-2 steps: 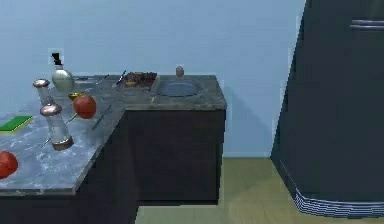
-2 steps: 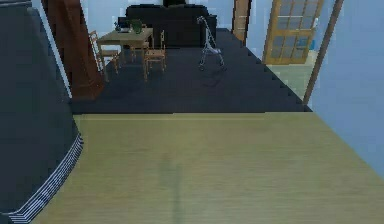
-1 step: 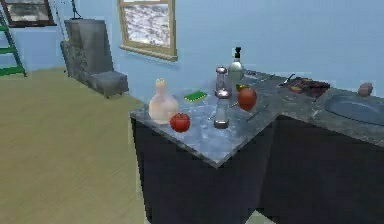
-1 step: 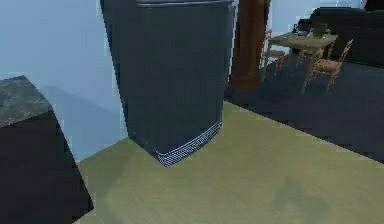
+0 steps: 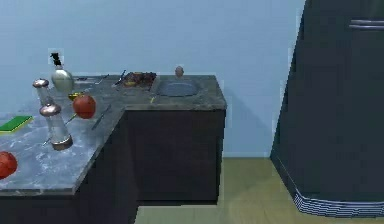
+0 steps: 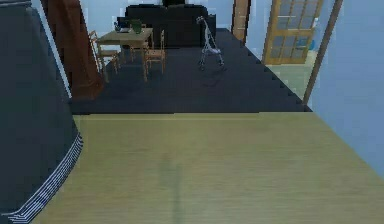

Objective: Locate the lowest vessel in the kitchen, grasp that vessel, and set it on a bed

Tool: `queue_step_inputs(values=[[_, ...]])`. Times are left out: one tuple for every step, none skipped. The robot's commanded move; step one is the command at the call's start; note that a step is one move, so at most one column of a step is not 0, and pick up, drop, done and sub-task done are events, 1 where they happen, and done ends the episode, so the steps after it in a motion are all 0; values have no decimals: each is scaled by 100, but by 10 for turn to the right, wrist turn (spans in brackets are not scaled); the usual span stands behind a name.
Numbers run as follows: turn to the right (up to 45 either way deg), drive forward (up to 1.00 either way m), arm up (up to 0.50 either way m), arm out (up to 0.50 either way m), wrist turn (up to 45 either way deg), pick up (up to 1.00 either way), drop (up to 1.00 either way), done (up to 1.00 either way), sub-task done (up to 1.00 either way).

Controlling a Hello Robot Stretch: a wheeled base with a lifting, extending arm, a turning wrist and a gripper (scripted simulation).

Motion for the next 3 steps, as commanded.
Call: queue_step_inputs(values=[[210,0,0,0,0,0,0,0,0],[0,45,0,0,0,0,0,0,0],[-450,0,0,0,0,0,0,0,0]])
